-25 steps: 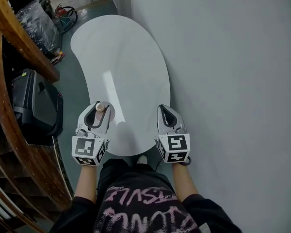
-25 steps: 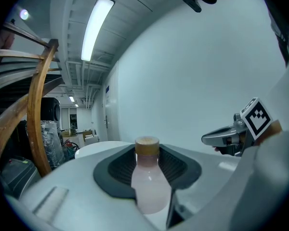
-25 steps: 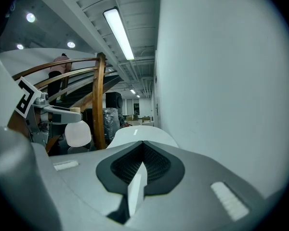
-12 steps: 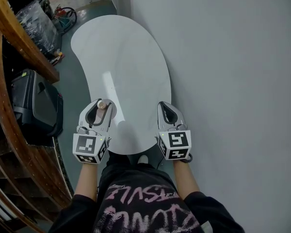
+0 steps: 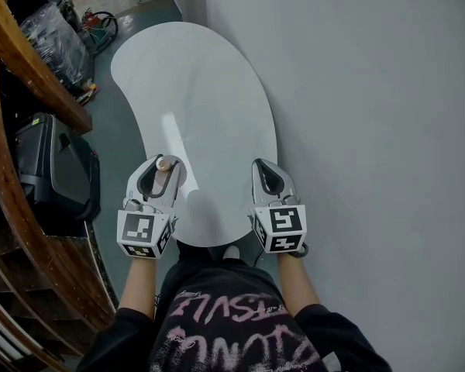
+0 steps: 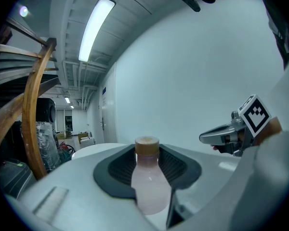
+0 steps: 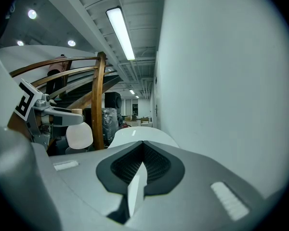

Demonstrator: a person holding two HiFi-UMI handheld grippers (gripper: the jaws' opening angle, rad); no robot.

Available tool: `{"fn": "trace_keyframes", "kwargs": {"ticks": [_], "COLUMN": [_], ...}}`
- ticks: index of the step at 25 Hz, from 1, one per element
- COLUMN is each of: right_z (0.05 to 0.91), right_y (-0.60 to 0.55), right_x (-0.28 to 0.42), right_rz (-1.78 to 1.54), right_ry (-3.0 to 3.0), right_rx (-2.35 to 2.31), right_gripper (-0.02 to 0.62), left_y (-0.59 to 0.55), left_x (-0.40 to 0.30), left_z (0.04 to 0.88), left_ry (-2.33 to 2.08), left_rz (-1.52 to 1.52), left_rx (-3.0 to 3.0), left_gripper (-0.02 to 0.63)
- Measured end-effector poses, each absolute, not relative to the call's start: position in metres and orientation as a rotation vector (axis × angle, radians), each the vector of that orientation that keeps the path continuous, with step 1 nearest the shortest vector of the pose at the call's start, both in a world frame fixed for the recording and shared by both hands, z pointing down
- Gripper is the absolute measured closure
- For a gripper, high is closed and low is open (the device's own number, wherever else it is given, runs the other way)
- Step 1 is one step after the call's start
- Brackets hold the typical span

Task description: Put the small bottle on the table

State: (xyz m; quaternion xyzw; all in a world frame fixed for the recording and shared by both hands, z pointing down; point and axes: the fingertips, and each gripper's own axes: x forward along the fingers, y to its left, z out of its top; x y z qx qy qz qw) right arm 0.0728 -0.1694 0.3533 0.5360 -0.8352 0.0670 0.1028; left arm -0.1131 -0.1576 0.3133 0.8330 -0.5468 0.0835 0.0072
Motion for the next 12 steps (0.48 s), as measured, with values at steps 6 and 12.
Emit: {"fn": "trace_keyframes", "kwargs": {"ticks": [6,12], "right_z": [0.36,0.363], "right_y": [-0.173,-0.173], "right_x": [0.072,0.065], "right_rz": [0.207,0.21], "right_ry": [-2.45,-2.443], "right_rx": [1.585,1.57], "right_gripper": [0.583,0.583], "left_y": [-0.163,-0.164], "left_x": [-0.114,-0.119], "left_z": [0.323,0.33], "left_ry": [-1.692,-1.686], "left_rz": [0.264,0.257], "left_rx": [2.597,2.583], "left_gripper": [0.454,0.453]}}
